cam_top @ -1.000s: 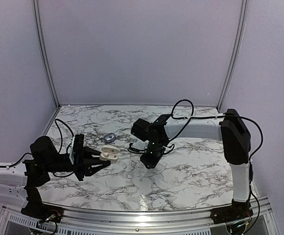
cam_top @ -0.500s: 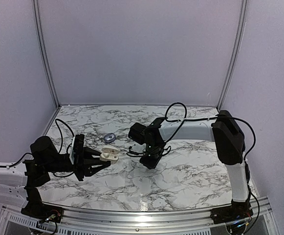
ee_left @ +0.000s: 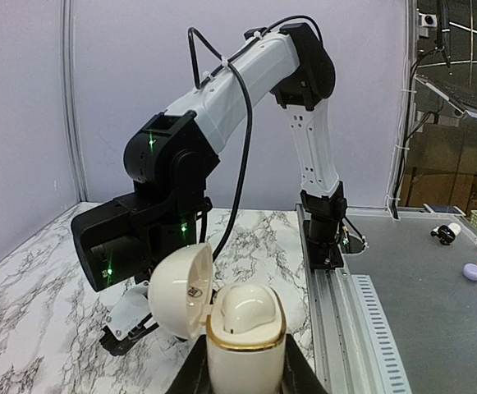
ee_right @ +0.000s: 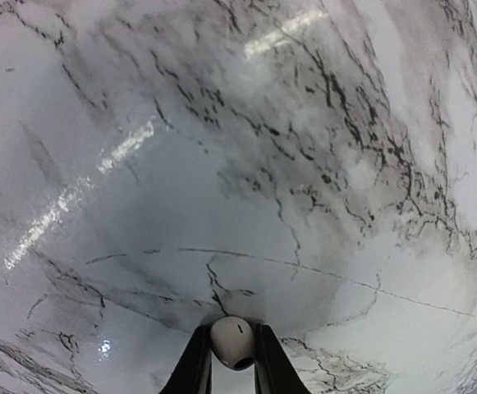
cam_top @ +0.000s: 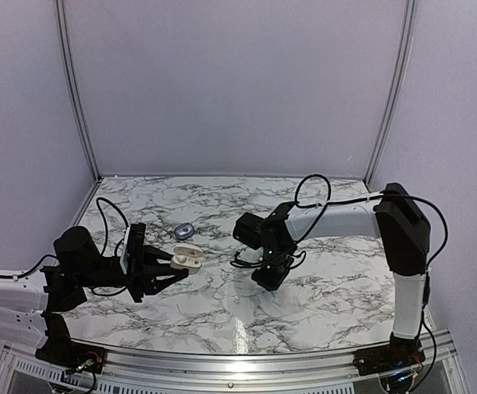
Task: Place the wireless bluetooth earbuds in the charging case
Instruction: Adjust the right earbud at the center of the board, then move the right earbud to the center of the board, then pick up the right earbud from the center of the board, then insert the right earbud into the right side groove of the charging case.
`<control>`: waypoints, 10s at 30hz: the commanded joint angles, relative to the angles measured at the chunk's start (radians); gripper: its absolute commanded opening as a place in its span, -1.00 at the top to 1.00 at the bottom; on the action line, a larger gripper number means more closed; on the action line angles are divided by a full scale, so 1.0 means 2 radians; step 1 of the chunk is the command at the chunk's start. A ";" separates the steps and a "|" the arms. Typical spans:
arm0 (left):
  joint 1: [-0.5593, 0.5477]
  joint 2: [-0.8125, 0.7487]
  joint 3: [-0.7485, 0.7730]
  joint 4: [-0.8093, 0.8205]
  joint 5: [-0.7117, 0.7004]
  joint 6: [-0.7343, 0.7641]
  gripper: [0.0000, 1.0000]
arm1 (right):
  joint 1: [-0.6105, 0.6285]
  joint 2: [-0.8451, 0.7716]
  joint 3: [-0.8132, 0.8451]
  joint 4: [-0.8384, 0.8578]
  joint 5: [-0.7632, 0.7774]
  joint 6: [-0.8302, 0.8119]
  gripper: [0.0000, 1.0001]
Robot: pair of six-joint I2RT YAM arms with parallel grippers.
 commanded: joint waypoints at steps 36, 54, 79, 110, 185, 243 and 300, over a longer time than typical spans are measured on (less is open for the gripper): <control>0.002 -0.032 0.000 0.020 -0.042 -0.027 1.00 | -0.033 -0.147 -0.075 0.229 -0.196 0.083 0.85; 0.003 -0.025 -0.002 0.023 -0.048 -0.029 1.00 | -0.036 -0.188 -0.241 0.303 -0.068 0.245 0.81; 0.003 -0.017 -0.007 0.032 -0.047 -0.028 1.00 | -0.048 -0.184 -0.263 0.316 -0.123 0.213 0.28; 0.010 -0.009 -0.002 0.041 -0.023 -0.034 1.00 | -0.078 -0.175 -0.300 0.376 -0.139 0.017 0.35; 0.020 -0.003 -0.017 0.064 -0.015 -0.044 1.00 | 0.025 -0.004 -0.029 0.064 0.054 -0.038 0.56; 0.024 -0.003 -0.021 0.079 -0.010 -0.056 1.00 | 0.152 0.033 0.017 -0.104 0.036 0.022 0.47; 0.039 -0.016 -0.019 0.146 0.006 -0.043 1.00 | 0.097 -0.307 -0.034 0.417 -0.248 0.209 0.82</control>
